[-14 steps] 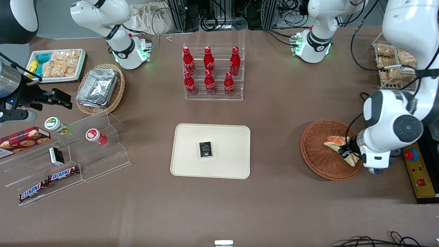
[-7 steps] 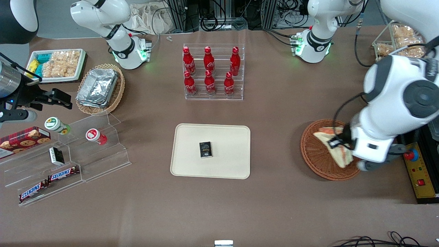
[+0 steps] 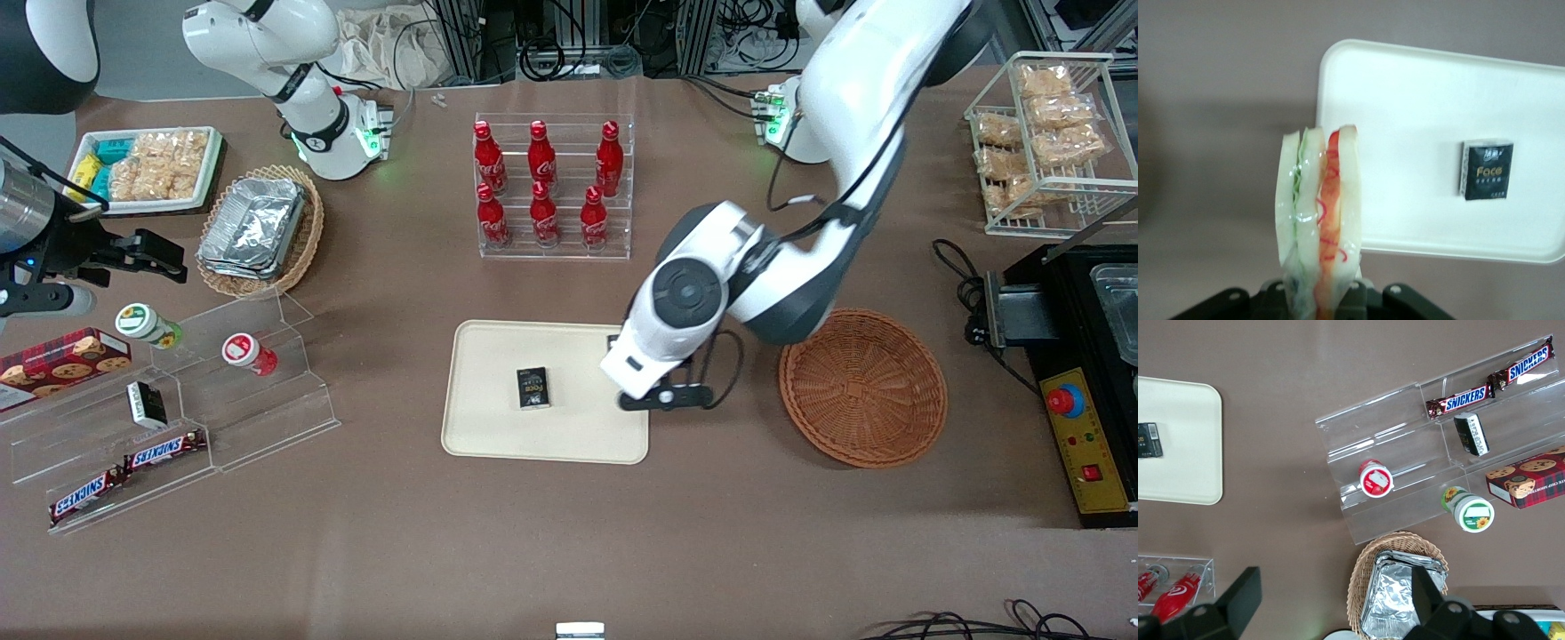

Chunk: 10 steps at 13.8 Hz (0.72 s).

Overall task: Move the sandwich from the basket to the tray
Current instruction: 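Lower the sandwich onto the tray beside the black packet and release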

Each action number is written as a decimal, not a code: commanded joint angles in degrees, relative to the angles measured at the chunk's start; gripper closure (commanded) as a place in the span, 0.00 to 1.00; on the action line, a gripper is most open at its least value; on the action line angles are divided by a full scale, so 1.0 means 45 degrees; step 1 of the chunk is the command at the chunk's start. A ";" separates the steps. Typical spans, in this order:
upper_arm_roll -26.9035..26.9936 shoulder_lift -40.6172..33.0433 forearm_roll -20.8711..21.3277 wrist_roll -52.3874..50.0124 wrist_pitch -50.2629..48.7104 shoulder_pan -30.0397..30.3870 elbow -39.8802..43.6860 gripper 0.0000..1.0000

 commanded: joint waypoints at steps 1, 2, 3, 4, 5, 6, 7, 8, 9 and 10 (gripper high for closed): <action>0.0062 0.1353 0.0761 0.0605 0.0772 -0.0361 0.0872 1.00; 0.0063 0.1608 0.1113 0.0625 0.0871 -0.0402 0.0872 1.00; 0.0063 0.1842 0.1368 0.0606 0.0911 -0.0422 0.0872 0.98; 0.0063 0.2038 0.1525 0.0567 0.1221 -0.0596 0.0853 0.97; 0.0082 0.2194 0.1643 0.0489 0.1765 -0.0733 0.0852 0.91; 0.0082 0.2351 0.1663 0.0469 0.2138 -0.0754 0.0852 0.83; 0.0082 0.2430 0.1663 0.0488 0.2258 -0.0793 0.0852 0.70; 0.0082 0.2566 0.1663 0.0508 0.2278 -0.0793 0.0852 0.49; 0.0082 0.2606 0.1663 0.0508 0.2414 -0.0793 0.0852 0.18; 0.0082 0.2606 0.1663 0.0488 0.2531 -0.0793 0.0852 0.00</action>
